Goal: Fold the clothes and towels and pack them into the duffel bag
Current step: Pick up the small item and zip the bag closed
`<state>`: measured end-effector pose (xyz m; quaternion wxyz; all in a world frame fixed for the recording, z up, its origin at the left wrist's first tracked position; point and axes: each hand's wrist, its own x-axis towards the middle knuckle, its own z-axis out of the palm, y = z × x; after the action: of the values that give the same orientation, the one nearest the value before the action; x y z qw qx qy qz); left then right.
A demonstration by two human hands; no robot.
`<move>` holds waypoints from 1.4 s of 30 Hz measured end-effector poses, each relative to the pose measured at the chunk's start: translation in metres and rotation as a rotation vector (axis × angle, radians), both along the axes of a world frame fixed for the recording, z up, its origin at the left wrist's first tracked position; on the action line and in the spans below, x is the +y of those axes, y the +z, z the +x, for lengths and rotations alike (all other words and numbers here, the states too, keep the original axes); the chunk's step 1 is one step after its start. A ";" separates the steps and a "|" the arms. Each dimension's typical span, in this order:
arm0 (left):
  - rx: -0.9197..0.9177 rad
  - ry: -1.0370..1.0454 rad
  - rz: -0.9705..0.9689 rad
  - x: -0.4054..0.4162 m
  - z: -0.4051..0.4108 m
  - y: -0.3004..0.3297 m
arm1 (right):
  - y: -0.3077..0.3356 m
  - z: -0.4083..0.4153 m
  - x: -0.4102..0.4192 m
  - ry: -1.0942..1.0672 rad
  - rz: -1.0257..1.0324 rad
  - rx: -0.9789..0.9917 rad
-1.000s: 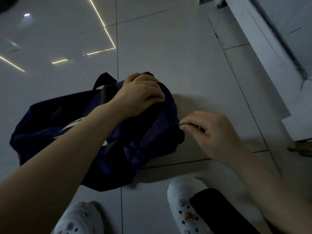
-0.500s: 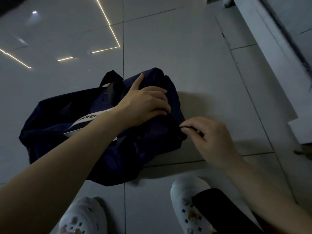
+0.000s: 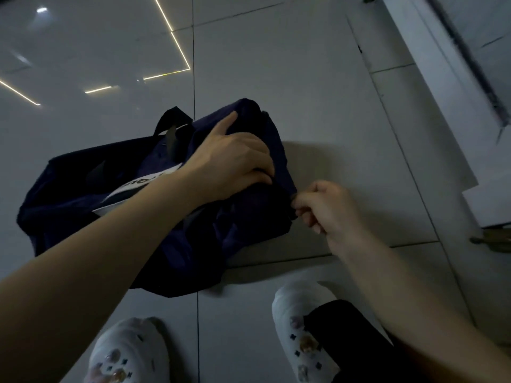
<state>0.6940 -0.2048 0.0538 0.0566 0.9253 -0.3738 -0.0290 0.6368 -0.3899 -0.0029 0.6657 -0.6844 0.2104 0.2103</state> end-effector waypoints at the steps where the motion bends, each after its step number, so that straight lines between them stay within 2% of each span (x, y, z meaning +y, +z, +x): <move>1: -0.011 0.023 -0.030 0.005 0.001 0.003 | -0.009 -0.003 -0.001 0.004 0.019 0.084; 5: 0.008 0.035 -0.109 0.013 -0.002 0.017 | -0.054 -0.008 -0.007 -0.039 0.015 0.282; 8: -0.016 -0.024 -0.094 0.011 -0.017 0.011 | -0.076 -0.007 -0.004 -0.006 -0.021 0.247; 12: 0.023 0.016 -0.106 0.012 -0.021 0.001 | -0.089 -0.010 -0.005 0.052 -0.078 0.234; 16: 0.195 0.049 0.095 -0.003 -0.022 -0.002 | -0.094 -0.007 -0.008 0.139 -0.185 0.221; 19: 0.186 0.037 -0.060 0.002 -0.026 -0.006 | -0.082 0.004 -0.011 0.052 -0.271 0.092; 22: 0.145 0.070 0.003 0.033 -0.036 -0.013 | -0.042 0.021 -0.010 -0.051 -0.345 -0.200; 25: 0.060 0.093 0.123 0.071 -0.060 -0.015 | 0.014 0.034 0.007 0.031 -0.373 -0.373; 28: -0.065 0.266 0.161 0.112 -0.079 -0.013 | 0.054 0.054 0.031 0.299 -0.570 -0.460; 32: -0.220 0.845 0.108 0.172 -0.100 -0.017 | 0.059 0.080 0.064 0.668 -0.866 -0.371; 34: -0.103 1.183 0.069 0.201 -0.107 -0.028 | 0.044 0.088 0.067 0.718 -0.955 -0.357; 36: 0.066 1.402 -0.066 0.225 -0.104 -0.037 | 0.031 0.092 0.062 0.724 -0.947 -0.381; 42: 0.058 1.271 -0.429 0.244 -0.055 -0.042 | 0.024 0.096 0.044 0.739 -0.857 -0.384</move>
<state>0.6385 0.0388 0.0121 0.2552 0.9326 0.2481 0.0603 0.7332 -0.3462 0.0207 0.2391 -0.9456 -0.0994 0.1969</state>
